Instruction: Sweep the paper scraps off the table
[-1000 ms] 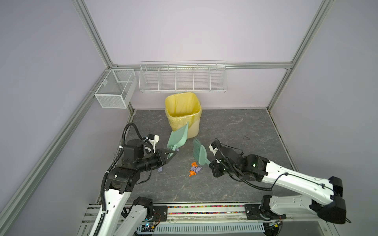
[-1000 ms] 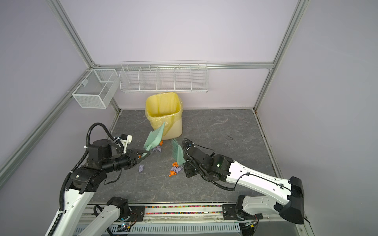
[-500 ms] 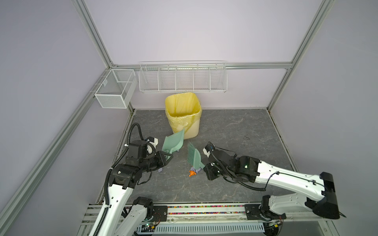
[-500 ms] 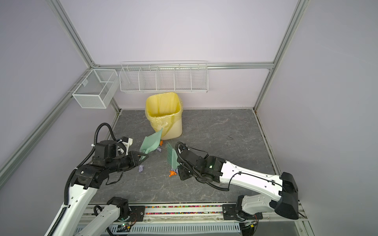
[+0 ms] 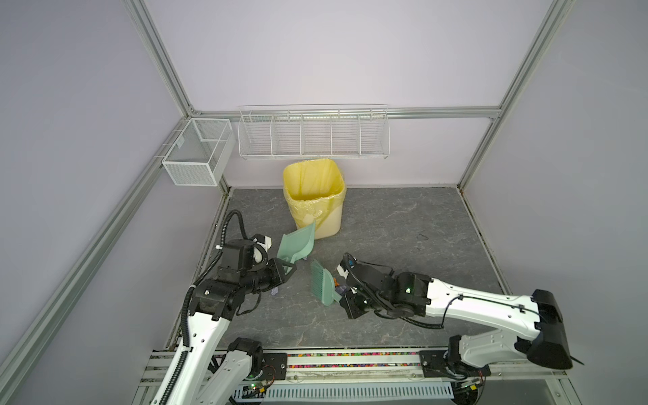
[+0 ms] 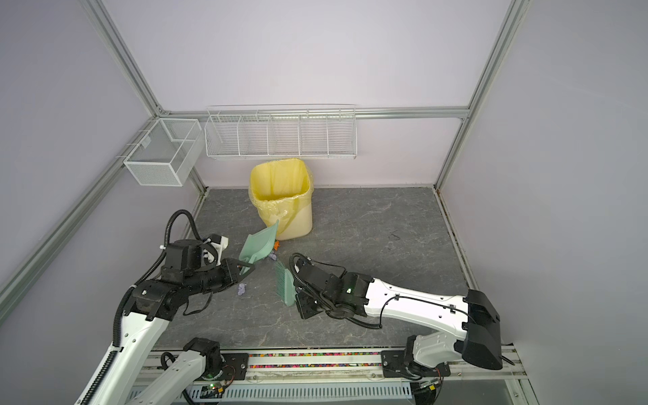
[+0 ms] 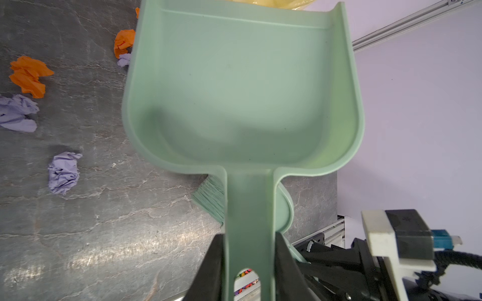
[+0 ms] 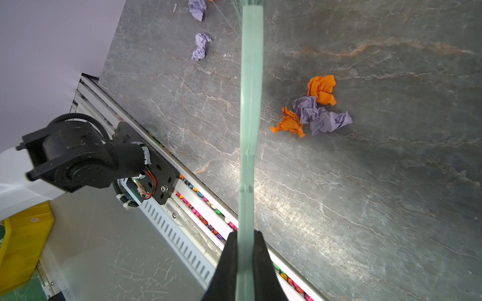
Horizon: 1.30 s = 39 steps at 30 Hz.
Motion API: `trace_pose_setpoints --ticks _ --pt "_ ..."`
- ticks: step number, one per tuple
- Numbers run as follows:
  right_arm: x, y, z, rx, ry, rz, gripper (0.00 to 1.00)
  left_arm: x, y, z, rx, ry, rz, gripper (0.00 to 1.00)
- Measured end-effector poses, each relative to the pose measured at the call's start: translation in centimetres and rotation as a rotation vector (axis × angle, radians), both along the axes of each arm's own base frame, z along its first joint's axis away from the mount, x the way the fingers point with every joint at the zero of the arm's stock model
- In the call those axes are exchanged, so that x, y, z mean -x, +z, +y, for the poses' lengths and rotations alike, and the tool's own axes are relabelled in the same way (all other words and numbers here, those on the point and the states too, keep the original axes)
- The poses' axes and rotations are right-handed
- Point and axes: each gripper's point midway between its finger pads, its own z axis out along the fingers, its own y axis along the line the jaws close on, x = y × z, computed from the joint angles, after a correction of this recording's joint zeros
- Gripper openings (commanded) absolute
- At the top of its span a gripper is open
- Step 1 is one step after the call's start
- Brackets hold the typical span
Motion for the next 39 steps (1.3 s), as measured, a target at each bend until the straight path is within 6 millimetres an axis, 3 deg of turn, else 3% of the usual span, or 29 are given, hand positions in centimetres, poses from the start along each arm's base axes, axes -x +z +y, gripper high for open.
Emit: trace_pose_setpoints --ticks 8,13,17,27,33,39 --pt "0.6 -3.1 -0.6 0.107 -0.002 0.061 0.07 0.7 -1.4 0.2 -0.007 -0.006 0.008 0.0" --pt "0.0 -5.0 -1.7 0.194 -0.029 0.086 0.07 1.1 -2.1 0.3 -0.006 -0.005 0.016 0.0" --pt "-1.6 -5.1 -2.3 0.2 -0.071 0.092 0.07 1.6 -2.4 -0.3 0.006 -0.023 0.02 0.0" --pt "-5.8 -5.3 -4.4 0.213 -0.16 0.088 0.07 4.7 -5.5 -4.4 -0.037 -0.165 0.066 0.0" --pt "-7.5 -5.2 -7.7 0.228 -0.222 0.084 0.07 4.2 -7.0 -5.7 -0.089 -0.177 0.088 0.0" --pt "-7.9 -4.6 -11.2 0.249 -0.27 0.086 0.07 3.1 -7.7 -5.9 -0.129 -0.153 0.09 0.0"
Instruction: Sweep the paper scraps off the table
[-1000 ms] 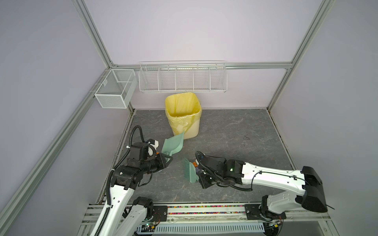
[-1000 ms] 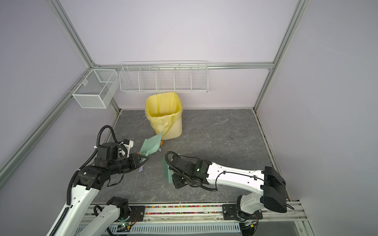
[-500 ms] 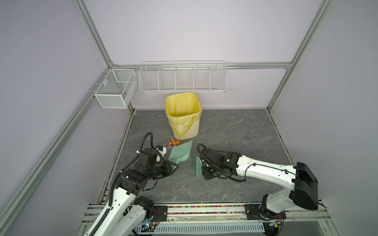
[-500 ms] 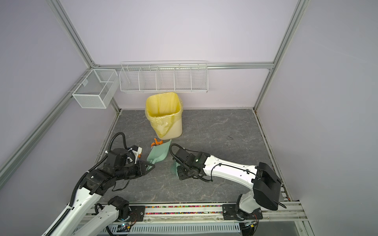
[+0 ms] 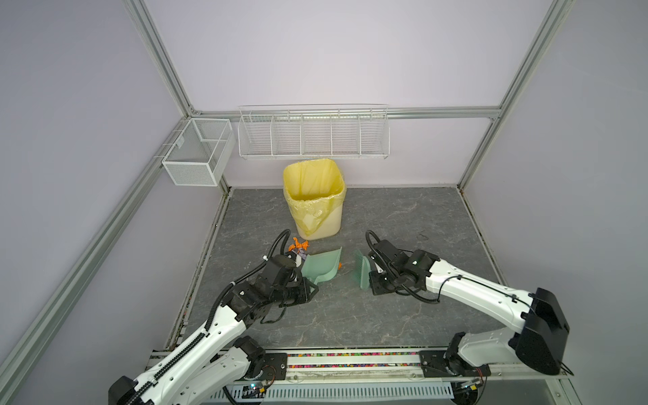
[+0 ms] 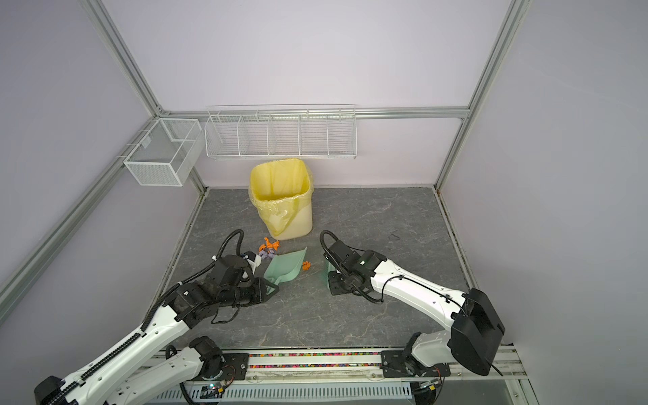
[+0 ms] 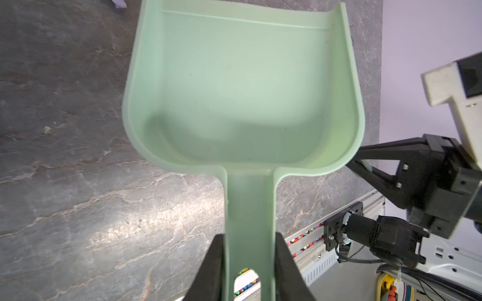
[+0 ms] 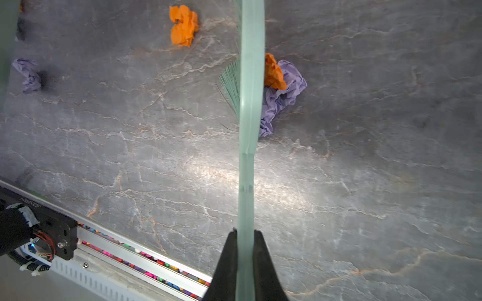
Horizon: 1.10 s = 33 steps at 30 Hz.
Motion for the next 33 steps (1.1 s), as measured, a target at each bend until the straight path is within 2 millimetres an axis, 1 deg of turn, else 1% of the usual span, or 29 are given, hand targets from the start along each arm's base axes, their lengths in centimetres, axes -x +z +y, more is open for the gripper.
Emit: trace_pose_setpoints --ticks 5,8,13,15,17,20,25,28,33 --pt "0.3 1.3 -0.1 -0.025 0.015 -0.017 0.07 -0.9 0.7 -0.2 -0.015 0.006 -0.027 0.0" --pt "0.2 2.4 0.6 -0.048 0.028 -0.037 0.07 -1.3 1.1 -0.1 -0.026 0.012 -0.048 0.0" --pt "0.0 5.7 3.1 -0.116 0.067 -0.094 0.07 -1.7 1.3 0.4 -0.052 0.03 -0.068 0.0" --pt "-0.1 6.6 4.1 -0.138 0.084 -0.111 0.07 -1.8 1.2 0.6 -0.065 0.036 -0.074 0.0" --pt "-0.2 7.0 5.2 -0.153 0.099 -0.119 0.07 -1.9 1.2 0.8 -0.074 0.038 -0.081 0.0" --pt "-0.8 6.5 6.8 -0.15 0.113 -0.111 0.07 -2.0 1.0 1.2 -0.094 0.049 -0.085 0.0" --pt "-1.8 3.8 8.6 -0.12 0.12 -0.066 0.07 -2.0 0.8 1.5 -0.112 0.058 -0.083 0.0" --pt "-2.4 2.9 9.0 -0.127 0.116 -0.043 0.07 -2.0 0.8 1.6 -0.111 0.06 -0.085 0.0" --pt "-4.1 3.1 8.7 -0.162 0.079 -0.041 0.07 -2.0 1.0 1.6 -0.106 0.061 -0.092 0.0"
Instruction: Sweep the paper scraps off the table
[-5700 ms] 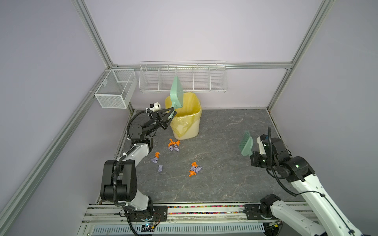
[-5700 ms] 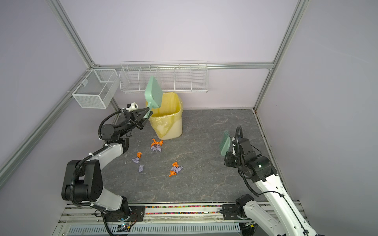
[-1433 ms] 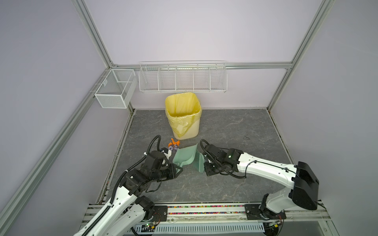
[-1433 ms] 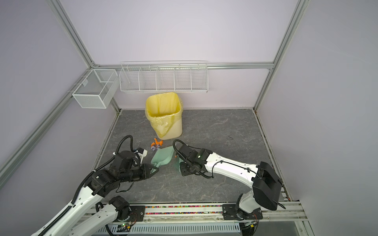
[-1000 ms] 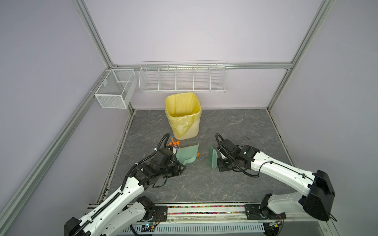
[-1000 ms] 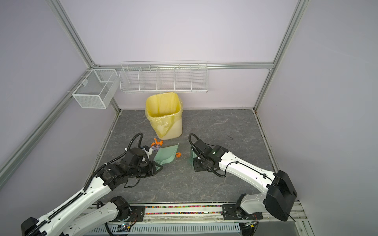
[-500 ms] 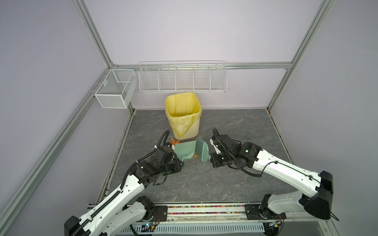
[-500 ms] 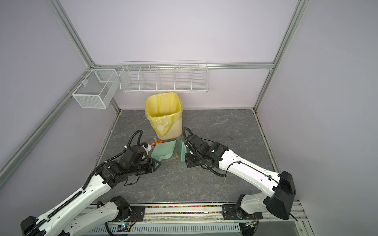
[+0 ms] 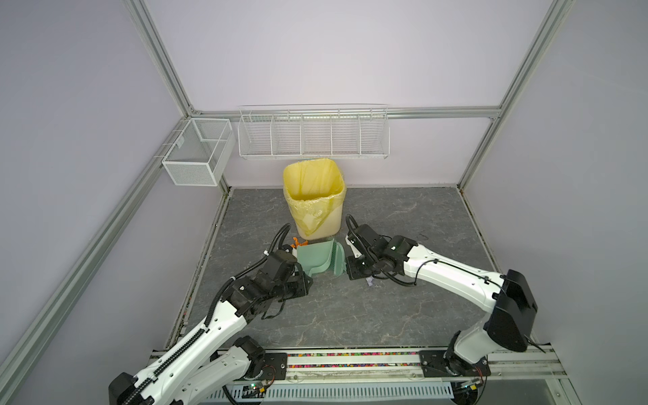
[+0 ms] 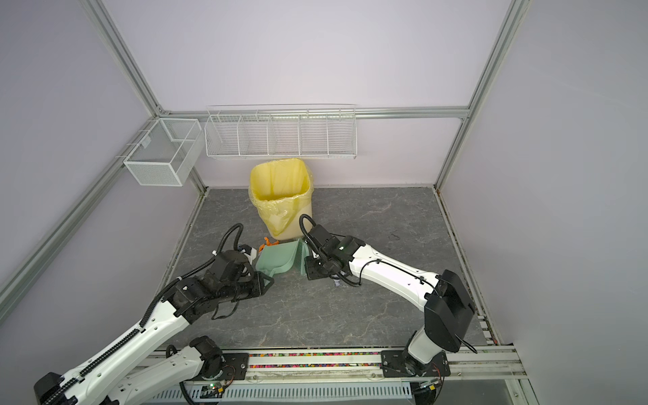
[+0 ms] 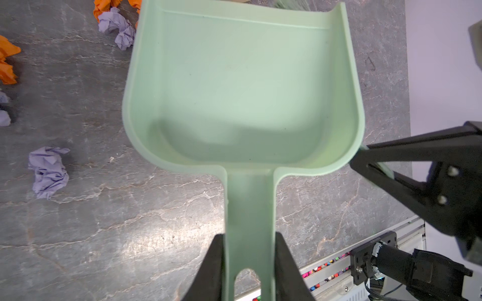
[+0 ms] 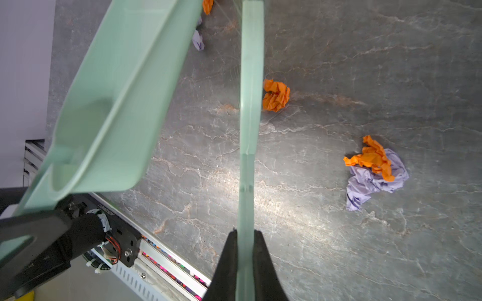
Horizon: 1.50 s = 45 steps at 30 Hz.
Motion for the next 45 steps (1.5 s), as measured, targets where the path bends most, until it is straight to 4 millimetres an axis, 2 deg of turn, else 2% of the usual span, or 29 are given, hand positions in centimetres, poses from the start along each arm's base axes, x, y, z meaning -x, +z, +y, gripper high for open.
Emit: trace_pose_setpoints --ticks 5,11,17,25,31,34,40,45 --pt "-1.3 -0.5 -1.2 -0.007 -0.045 0.013 0.07 -0.1 0.0 -0.2 0.003 -0.003 0.0 0.0" --pt "-0.5 -2.2 -3.7 0.028 -0.074 0.051 0.07 -0.3 -0.5 -0.3 -0.011 -0.007 0.012 0.0" --pt "1.4 0.0 -6.4 0.022 -0.089 0.022 0.07 -0.4 -0.7 -0.6 -0.015 -0.017 0.015 0.0" --pt "3.9 4.2 -10.4 -0.012 -0.122 -0.056 0.07 -0.2 -1.5 -2.2 0.005 -0.06 0.034 0.0" --pt "4.7 6.1 -13.5 0.025 -0.164 -0.102 0.07 0.5 -1.9 -3.7 -0.001 -0.113 0.037 0.0" --pt "4.6 6.5 -14.9 0.078 -0.189 -0.123 0.07 0.8 -2.2 -4.2 -0.012 -0.134 0.041 0.0" --pt "4.5 5.8 -17.8 0.243 -0.193 -0.132 0.07 1.6 -2.4 -4.9 -0.017 -0.163 0.047 0.0" --pt "3.8 5.7 -18.8 0.337 -0.166 -0.143 0.07 2.0 -2.3 -5.1 -0.043 -0.181 0.041 0.0"
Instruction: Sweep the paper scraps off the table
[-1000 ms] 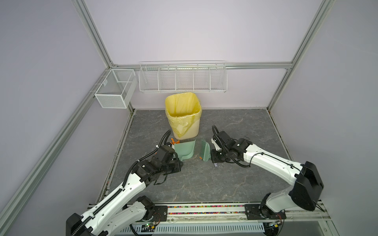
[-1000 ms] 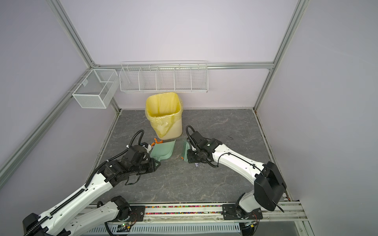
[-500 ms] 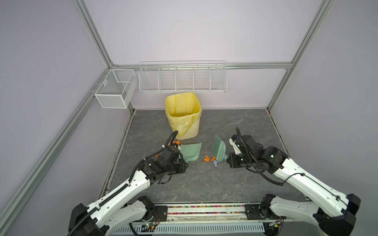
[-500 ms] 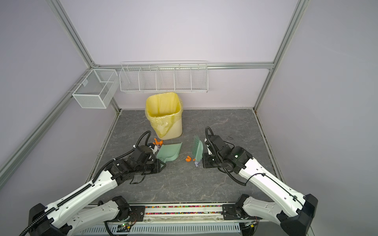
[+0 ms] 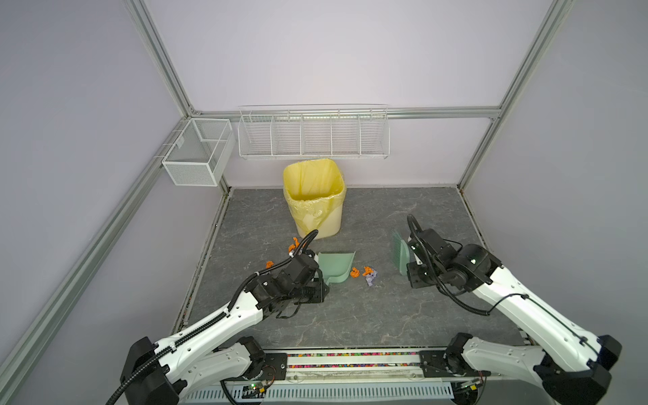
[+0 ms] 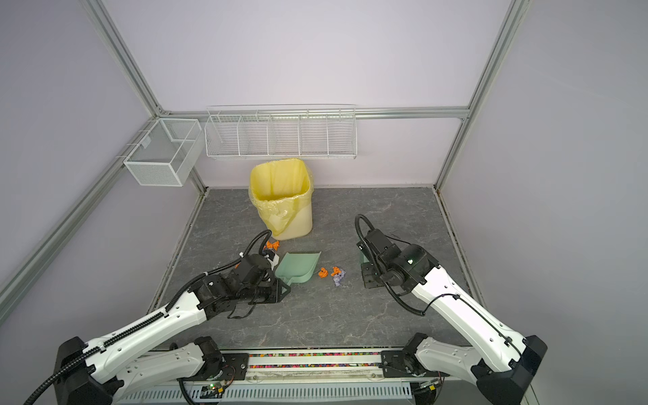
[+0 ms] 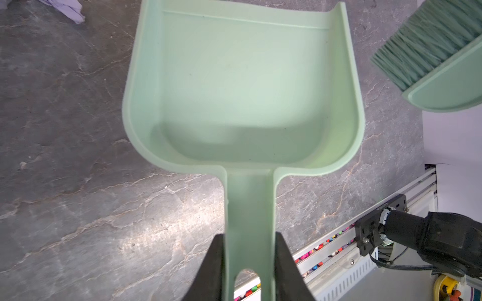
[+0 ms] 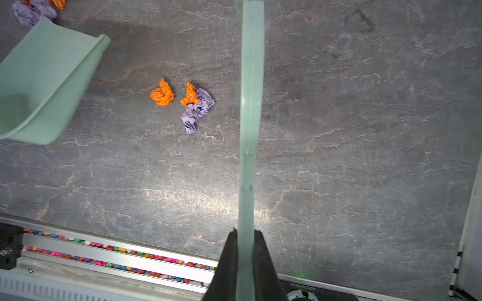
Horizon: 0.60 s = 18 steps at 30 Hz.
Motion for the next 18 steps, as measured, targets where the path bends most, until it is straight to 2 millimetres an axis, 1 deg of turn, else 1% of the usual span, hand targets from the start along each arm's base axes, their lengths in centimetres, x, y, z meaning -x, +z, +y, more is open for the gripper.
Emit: trace_pose_setpoints --ticks 3,6,9,14,18 --pt "-0.7 0.2 0.2 0.027 0.029 0.01 0.07 0.4 0.3 -0.4 -0.019 -0.024 -0.01 0.0" --pt "-1.4 0.2 0.8 0.052 0.068 0.024 0.07 1.4 0.0 -0.7 -0.036 -0.055 -0.007 0.0" --pt "-1.8 -0.6 1.1 0.088 0.097 0.053 0.07 2.4 -0.7 -0.6 -0.052 -0.079 0.008 0.0" --pt "-2.3 -1.9 1.3 0.142 0.12 0.099 0.07 3.5 -2.1 0.1 -0.084 -0.083 0.035 0.0" --pt "-2.9 -1.9 1.5 0.161 0.129 0.106 0.07 4.1 -2.9 0.3 -0.101 -0.093 0.045 0.0"
